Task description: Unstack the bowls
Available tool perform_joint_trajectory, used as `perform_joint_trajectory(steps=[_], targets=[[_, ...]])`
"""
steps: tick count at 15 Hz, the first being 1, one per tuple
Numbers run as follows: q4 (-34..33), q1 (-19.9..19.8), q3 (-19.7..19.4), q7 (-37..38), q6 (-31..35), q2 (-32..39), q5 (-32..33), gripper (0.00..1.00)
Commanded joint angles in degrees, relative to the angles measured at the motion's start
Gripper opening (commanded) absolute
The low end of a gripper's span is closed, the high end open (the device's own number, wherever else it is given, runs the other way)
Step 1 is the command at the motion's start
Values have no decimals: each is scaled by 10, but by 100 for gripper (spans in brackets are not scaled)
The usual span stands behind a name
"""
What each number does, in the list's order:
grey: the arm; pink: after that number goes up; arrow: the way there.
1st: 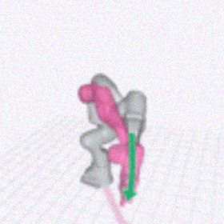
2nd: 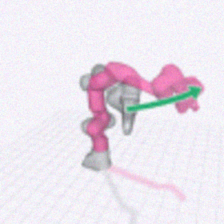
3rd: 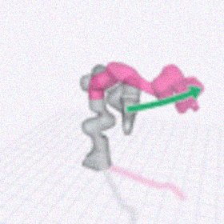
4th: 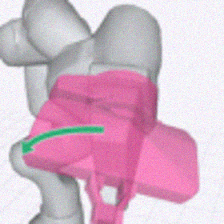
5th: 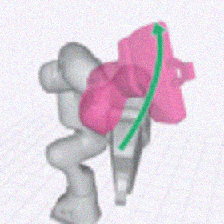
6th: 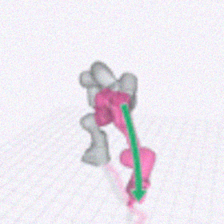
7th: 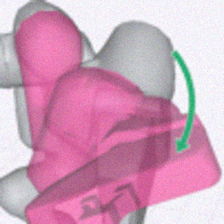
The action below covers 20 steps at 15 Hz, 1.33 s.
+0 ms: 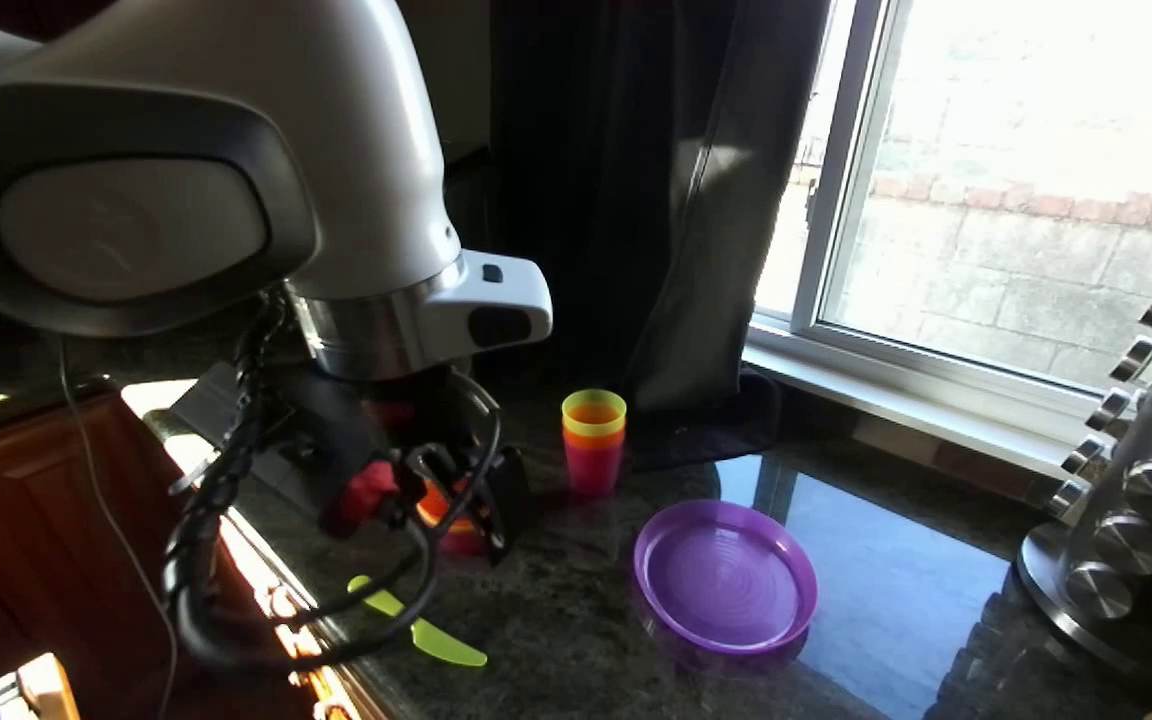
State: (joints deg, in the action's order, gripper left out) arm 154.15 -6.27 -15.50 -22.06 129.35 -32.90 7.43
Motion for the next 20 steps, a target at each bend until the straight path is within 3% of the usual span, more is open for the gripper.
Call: perform_joint_trajectory(steps=[1, 5, 14, 16, 20], targets=[[-24, 36, 48, 51, 20, 67, -34, 100], [-48, 41, 78, 91, 56, 140, -33, 100], [-91, 39, 78, 92, 119, 244, -76, 99], [-100, 39, 79, 90, 118, 258, -90, 92], [-118, 37, 83, 91, 114, 281, -106, 58]])
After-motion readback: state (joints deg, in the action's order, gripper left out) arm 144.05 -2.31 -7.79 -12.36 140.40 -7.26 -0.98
